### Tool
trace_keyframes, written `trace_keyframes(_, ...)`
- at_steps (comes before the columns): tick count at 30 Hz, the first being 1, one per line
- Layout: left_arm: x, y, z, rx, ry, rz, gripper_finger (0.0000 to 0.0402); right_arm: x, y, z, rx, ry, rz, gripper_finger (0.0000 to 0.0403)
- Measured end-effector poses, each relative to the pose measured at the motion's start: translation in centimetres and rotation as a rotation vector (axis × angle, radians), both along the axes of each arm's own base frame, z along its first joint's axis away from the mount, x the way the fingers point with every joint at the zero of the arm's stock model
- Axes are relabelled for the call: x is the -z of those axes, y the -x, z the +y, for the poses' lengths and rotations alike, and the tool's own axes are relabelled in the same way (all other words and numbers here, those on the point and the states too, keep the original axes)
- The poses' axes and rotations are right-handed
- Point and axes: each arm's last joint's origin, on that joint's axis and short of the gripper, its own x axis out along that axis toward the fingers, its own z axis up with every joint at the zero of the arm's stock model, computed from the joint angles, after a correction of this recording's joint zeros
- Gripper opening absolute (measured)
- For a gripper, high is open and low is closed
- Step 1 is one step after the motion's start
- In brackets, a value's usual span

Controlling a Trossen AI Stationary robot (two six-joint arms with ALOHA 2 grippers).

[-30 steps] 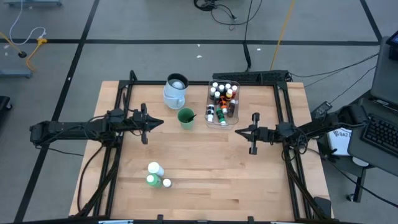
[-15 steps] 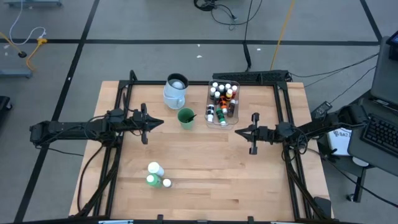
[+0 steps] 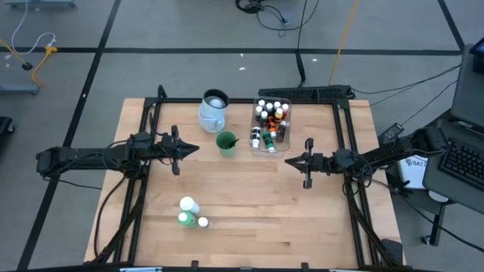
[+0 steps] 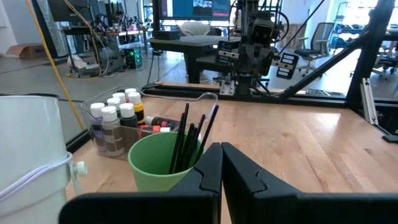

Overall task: Pick & Place Paint Supplies
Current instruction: Put the white paint bottle into the transparent bin

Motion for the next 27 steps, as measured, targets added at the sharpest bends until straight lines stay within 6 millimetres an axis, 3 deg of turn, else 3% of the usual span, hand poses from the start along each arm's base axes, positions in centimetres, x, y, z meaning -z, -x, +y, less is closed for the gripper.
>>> trace_keyframes(27, -0.68, 0.00, 0.01, -0.003, 0.074, -0.080, 0.0008, -0.01, -0.01, 0.00, 0.002, 0.020, 0.002, 0.0002)
